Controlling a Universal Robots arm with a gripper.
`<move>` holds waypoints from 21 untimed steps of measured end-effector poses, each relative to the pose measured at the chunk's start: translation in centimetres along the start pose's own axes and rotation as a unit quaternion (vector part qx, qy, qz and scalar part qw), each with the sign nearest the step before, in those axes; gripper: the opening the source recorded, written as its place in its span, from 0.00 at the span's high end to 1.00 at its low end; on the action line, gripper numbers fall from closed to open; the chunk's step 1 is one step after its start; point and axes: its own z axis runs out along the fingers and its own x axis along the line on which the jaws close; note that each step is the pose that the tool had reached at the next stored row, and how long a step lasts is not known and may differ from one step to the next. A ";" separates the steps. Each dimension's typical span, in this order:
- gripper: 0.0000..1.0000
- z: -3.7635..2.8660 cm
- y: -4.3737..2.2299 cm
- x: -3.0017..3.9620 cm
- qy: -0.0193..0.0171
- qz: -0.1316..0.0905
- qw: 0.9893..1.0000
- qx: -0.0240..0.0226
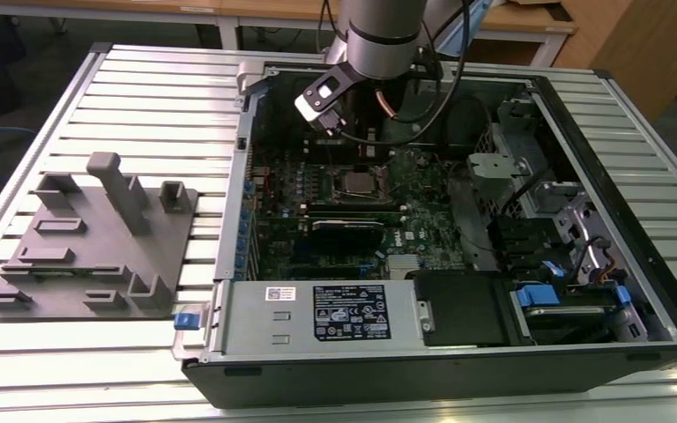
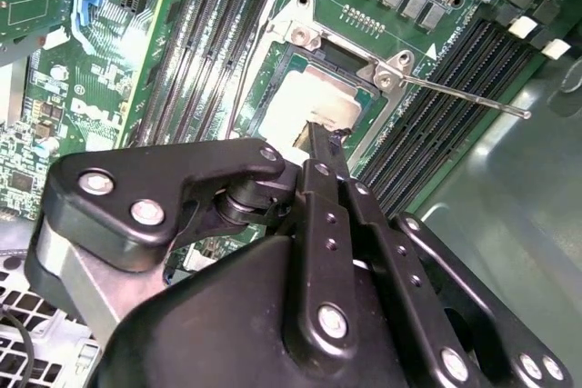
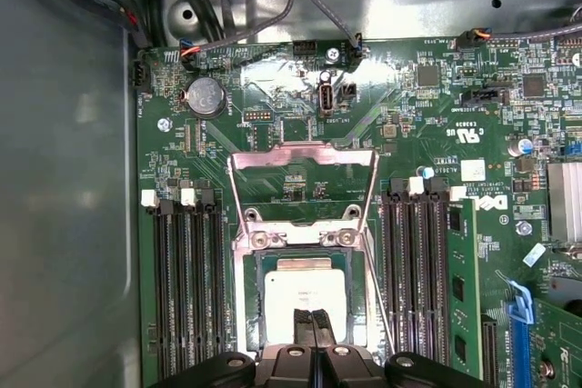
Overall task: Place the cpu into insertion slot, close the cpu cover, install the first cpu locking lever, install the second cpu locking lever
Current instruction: 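Close the cpu cover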
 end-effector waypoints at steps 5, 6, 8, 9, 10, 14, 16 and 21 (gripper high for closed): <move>0.90 -0.10 0.00 0.00 0.000 0.000 1.000 0.000; 0.90 -0.14 0.00 0.00 0.000 0.000 1.000 0.000; 0.90 -0.26 0.00 0.00 0.000 0.000 1.000 0.000; 0.90 -0.27 0.00 0.01 0.000 0.000 1.000 0.000; 0.90 -0.27 0.00 0.01 0.000 0.000 1.000 0.000; 0.90 -0.29 0.00 0.00 0.000 0.000 1.000 0.000; 0.90 -0.31 0.00 0.00 0.000 0.000 1.000 0.000; 0.90 -0.89 0.01 0.02 0.000 0.000 1.000 0.000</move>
